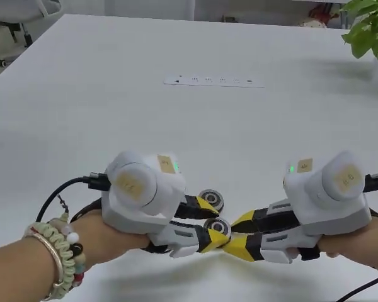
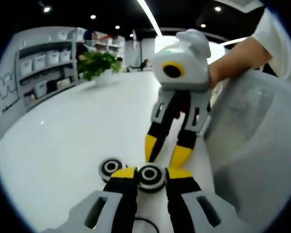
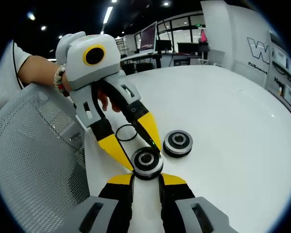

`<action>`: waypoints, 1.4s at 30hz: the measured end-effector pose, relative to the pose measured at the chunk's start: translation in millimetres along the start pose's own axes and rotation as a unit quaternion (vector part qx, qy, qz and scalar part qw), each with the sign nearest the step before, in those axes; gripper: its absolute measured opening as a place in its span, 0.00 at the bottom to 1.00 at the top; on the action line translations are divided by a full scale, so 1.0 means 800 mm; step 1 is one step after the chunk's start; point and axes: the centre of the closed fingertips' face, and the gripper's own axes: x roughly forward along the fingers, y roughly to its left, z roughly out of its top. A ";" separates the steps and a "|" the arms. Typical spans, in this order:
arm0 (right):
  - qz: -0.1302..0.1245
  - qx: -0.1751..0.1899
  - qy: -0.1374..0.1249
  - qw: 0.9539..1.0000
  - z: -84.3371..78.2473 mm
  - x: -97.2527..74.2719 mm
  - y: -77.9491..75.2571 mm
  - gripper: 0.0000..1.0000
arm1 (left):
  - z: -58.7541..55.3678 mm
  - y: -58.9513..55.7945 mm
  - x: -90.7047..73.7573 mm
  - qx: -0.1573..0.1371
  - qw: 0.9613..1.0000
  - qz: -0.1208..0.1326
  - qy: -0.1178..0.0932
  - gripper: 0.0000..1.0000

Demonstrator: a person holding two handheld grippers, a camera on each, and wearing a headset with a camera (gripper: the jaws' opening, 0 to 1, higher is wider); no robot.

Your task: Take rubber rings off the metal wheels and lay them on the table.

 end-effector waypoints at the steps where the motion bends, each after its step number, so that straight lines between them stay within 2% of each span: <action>1: 0.000 0.000 0.000 1.000 0.000 0.000 0.000 0.18 | -0.003 0.000 0.000 0.001 1.000 0.001 0.004 0.21; 11: -0.006 -0.006 0.001 1.000 -0.001 0.000 -0.003 0.14 | -0.003 0.000 0.002 -0.012 1.000 0.003 -0.001 0.16; 14: -0.005 -0.004 0.002 1.000 -0.002 0.000 -0.003 0.11 | -0.004 0.002 0.001 -0.010 1.000 0.005 -0.003 0.15; 18: -0.012 -0.009 0.000 1.000 -0.001 -0.002 -0.007 0.02 | -0.004 0.002 -0.001 -0.011 1.000 0.004 -0.006 0.15; 24: -0.017 -0.017 0.008 1.000 -0.001 -0.002 -0.007 0.01 | -0.004 0.002 -0.002 -0.012 1.000 0.003 -0.011 0.15; 27: -0.019 -0.004 0.011 1.000 -0.001 -0.002 -0.008 0.00 | -0.004 0.002 -0.002 -0.009 1.000 0.003 -0.011 0.15; 30: -0.019 0.030 0.011 0.999 -0.002 -0.003 -0.010 0.00 | -0.004 0.002 -0.003 -0.008 1.000 0.002 -0.012 0.15; 34: -0.019 0.056 0.006 0.998 -0.001 -0.005 -0.013 0.00 | -0.005 0.003 -0.003 -0.006 1.000 0.001 -0.014 0.14; 42: -0.016 0.110 -0.006 0.994 0.004 -0.011 -0.016 0.00 | -0.005 0.003 -0.004 -0.001 1.000 0.002 -0.013 0.14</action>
